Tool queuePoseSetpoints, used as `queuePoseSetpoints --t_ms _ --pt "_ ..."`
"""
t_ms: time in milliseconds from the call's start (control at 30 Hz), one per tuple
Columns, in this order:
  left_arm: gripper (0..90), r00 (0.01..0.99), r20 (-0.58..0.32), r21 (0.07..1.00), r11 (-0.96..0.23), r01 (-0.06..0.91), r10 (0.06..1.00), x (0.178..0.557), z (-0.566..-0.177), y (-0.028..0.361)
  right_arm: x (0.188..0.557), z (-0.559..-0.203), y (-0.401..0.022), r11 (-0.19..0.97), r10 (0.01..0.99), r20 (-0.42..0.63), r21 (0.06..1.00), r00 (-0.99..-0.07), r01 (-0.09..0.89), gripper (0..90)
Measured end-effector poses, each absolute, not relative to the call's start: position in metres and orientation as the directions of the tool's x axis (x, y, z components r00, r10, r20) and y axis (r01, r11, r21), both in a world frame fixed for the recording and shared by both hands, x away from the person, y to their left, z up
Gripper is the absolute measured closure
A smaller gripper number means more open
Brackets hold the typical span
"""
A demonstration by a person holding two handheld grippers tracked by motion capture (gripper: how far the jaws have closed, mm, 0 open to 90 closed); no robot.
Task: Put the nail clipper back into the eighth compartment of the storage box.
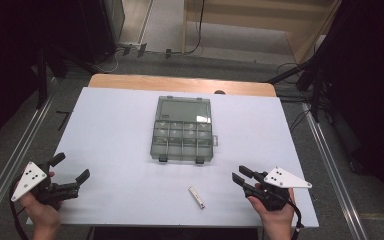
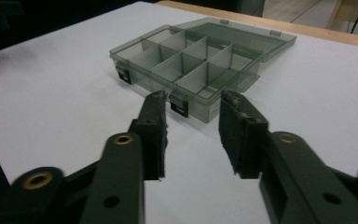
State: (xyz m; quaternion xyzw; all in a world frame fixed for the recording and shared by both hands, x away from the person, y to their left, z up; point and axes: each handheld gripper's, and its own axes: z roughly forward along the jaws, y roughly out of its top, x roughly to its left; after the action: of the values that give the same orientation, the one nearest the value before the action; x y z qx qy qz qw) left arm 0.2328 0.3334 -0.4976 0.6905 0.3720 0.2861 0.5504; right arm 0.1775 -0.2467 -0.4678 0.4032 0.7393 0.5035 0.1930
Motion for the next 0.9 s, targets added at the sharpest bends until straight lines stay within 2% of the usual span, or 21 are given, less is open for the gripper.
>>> queuePoseSetpoints --t_ms 367,900 --pt "0.0 0.56 -0.013 0.973 -0.119 0.199 0.829 0.233 -0.497 0.333 0.178 -0.469 -0.227 0.26 0.721 0.109 0.872 -0.684 0.413 89.8" --pt "0.0 0.561 -0.012 0.973 -0.12 0.198 0.828 0.233 -0.497 0.333 0.177 -0.478 -0.202 0.384 0.658 0.083 0.818 -0.748 0.428 90.0"
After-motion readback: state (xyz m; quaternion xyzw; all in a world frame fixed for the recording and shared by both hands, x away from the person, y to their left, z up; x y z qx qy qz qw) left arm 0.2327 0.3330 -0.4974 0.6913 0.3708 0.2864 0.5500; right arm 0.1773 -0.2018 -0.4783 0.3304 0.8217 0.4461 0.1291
